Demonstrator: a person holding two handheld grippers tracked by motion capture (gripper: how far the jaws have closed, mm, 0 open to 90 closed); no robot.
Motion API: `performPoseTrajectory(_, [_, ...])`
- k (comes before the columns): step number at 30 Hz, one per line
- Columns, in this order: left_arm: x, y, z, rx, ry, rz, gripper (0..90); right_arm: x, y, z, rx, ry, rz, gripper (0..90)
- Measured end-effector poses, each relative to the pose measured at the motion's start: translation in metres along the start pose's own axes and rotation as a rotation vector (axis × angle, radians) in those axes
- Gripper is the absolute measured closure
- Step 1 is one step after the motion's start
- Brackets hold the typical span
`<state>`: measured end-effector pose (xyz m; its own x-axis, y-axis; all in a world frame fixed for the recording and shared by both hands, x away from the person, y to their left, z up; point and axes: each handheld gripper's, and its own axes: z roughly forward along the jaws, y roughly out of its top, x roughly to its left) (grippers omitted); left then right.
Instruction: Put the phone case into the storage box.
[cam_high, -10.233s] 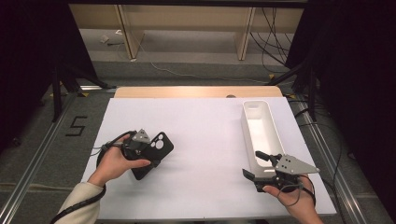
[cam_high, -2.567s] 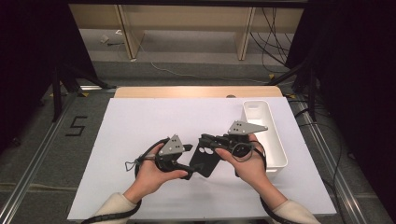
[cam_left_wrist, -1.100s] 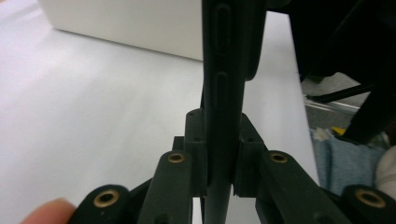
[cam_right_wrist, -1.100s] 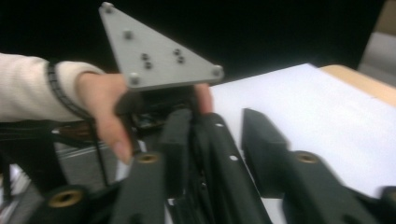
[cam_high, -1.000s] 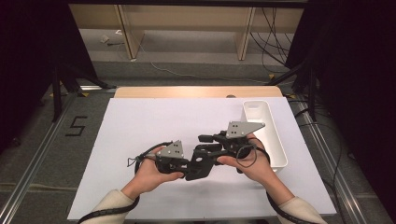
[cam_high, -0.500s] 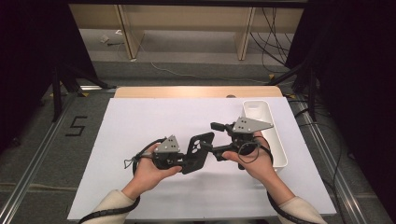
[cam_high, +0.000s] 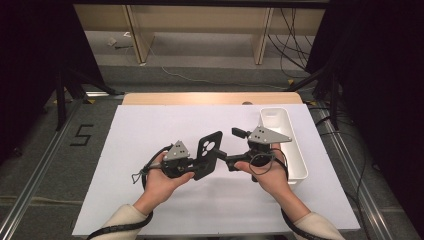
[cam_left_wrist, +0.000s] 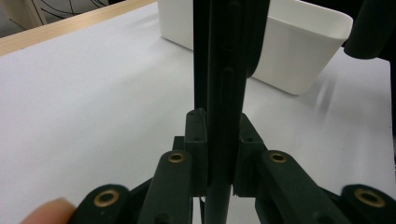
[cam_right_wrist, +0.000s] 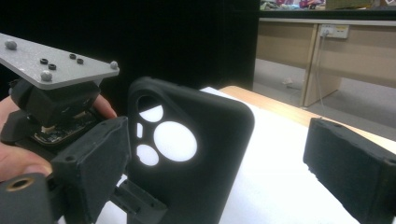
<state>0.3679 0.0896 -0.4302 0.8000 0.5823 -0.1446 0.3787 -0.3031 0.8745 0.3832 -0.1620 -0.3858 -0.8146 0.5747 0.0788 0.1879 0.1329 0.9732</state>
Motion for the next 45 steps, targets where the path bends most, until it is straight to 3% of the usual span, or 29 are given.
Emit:
performPoseTrajectory(13, [-0.005, 0.002, 0.004, 0.002, 0.052, -0.012, 79.5, 0.011, -0.002, 0.007, -0.019, -0.044, 0.011, 5.1])
performPoseTrajectory(16, [-0.005, 0.003, 0.005, 0.000, 0.051, -0.015, 79.5, 0.012, -0.002, 0.009, -0.029, -0.049, 0.031, 5.4])
performPoseTrajectory(45, [-0.015, 0.012, 0.016, -0.011, 0.050, 0.000, 79.6, 0.014, -0.003, 0.020, -0.035, -0.086, 0.051, 2.8])
